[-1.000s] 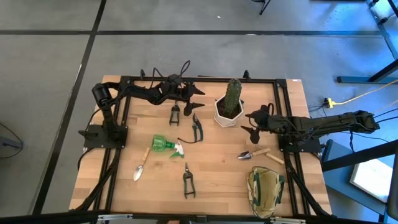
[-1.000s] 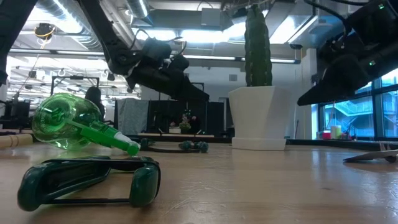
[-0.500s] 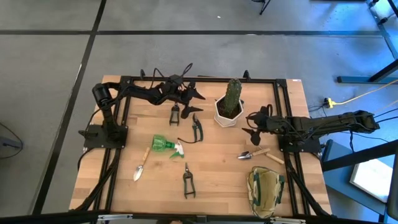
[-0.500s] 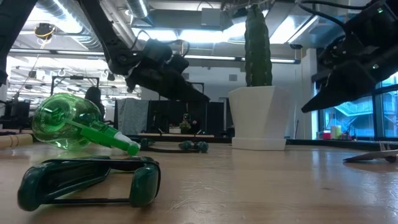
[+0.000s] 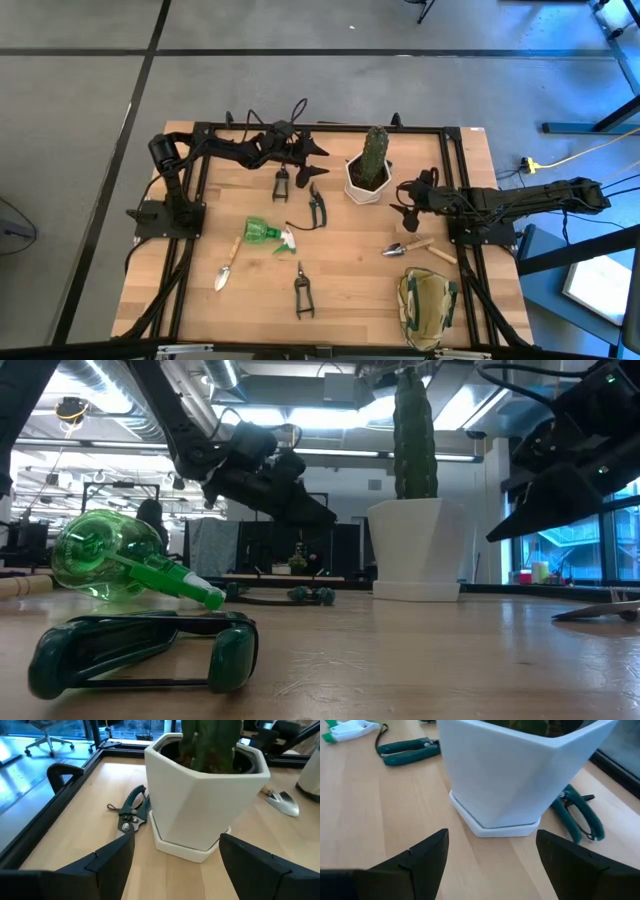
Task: Pick & Place Garden tools in Gardening bag
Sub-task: Move the white vase to the right side of the table
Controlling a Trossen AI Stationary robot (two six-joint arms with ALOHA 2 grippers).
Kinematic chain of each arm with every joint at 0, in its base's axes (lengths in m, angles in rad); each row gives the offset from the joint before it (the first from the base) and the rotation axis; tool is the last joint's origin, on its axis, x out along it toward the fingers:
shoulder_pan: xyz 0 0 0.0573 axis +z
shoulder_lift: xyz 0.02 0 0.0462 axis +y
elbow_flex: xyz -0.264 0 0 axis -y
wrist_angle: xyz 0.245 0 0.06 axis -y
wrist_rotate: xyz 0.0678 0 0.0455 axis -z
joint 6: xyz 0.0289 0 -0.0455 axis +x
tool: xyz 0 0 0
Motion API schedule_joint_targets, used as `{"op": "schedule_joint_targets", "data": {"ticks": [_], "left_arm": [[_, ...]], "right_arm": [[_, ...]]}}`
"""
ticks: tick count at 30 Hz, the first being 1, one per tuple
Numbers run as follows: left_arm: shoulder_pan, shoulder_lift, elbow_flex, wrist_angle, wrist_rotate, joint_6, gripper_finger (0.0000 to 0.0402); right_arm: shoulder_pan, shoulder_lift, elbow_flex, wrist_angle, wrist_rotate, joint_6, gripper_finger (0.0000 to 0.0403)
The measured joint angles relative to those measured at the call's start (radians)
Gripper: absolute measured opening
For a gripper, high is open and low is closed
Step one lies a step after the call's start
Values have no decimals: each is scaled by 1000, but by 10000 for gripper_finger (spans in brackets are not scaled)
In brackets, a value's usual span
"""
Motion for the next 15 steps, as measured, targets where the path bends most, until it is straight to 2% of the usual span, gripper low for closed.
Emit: {"op": "schedule_joint_targets", "data": {"ticks": [4, 15], "left_arm": [[-10, 0, 0, 13, -74, -8, 288], [-18, 0, 0, 6, -55, 60, 288]], "right_arm": [[0, 0, 0, 0, 36, 0, 303], [0, 0, 0, -33, 28, 6, 303]]}}
